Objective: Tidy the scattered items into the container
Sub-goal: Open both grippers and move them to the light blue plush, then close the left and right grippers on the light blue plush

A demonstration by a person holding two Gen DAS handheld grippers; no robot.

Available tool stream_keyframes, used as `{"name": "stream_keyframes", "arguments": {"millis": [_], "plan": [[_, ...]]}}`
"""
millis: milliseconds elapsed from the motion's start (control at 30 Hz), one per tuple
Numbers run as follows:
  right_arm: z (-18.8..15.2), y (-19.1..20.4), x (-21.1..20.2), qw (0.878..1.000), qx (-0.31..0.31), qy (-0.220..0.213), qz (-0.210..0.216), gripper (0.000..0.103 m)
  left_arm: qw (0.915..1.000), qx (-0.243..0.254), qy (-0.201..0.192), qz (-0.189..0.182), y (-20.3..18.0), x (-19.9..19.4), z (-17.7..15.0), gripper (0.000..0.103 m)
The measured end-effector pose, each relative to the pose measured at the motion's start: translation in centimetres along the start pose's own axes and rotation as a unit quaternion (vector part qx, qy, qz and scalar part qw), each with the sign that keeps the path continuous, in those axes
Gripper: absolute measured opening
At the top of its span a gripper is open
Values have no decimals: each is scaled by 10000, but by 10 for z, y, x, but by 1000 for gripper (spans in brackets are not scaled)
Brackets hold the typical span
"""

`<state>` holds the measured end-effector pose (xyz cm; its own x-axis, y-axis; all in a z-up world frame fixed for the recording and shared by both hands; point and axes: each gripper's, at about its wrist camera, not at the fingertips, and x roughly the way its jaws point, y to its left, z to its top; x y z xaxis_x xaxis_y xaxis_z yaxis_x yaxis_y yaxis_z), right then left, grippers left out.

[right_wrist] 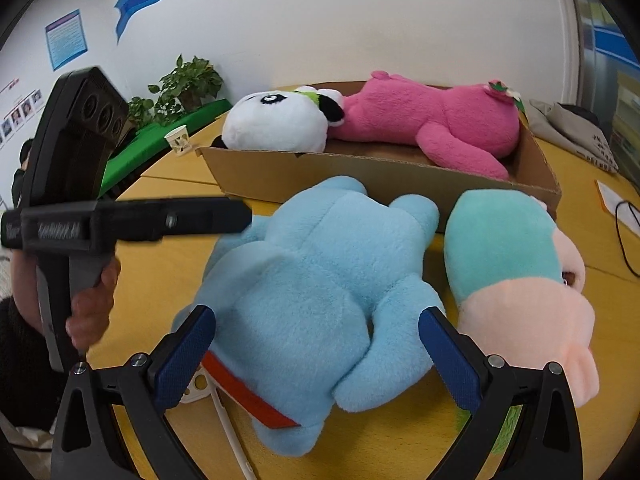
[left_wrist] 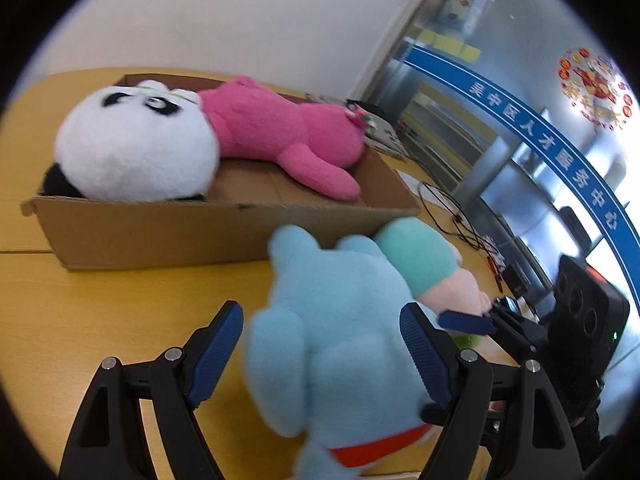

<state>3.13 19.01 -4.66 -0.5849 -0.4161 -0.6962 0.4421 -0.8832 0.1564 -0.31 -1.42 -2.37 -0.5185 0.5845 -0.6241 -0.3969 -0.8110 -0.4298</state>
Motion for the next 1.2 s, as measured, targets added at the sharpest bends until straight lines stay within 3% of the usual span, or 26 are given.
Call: {"name": "stream_keyframes", "arguments": {"millis": [167,233,300,367,400,433,833,1000,1200], "plan": [[4,-2,4,10000,-27,4,-24,103,9986,-84,512,80,25,22,-5,80],[4,-2,8,9999,12,31,147,103,9966,-70,819,-23,25,34,-15,80],[1,6,16,9992,-73,158,352,103,9959,-68,864,-276,23,37,-22,77],[-5,17,25,9984,-236,336,399,103,9946,-158,871,-536,25,34,-24,52],[-7,23,28,9985,-355,320,249,103,9938,-220,898,-618,26,33,-25,31],[-8,26,28,9985,-402,284,232,103,9938,-233,938,-553,27,32,-26,28],[-12,55,34,9956,-863,261,259,97,9941,-223,1057,-84,34,12,-46,26],[-6,50,25,9976,-640,169,210,86,9954,52,951,67,19,7,-36,24],[4,44,3,9982,-540,-214,146,84,9975,321,629,-26,2,-8,-9,24]]}}
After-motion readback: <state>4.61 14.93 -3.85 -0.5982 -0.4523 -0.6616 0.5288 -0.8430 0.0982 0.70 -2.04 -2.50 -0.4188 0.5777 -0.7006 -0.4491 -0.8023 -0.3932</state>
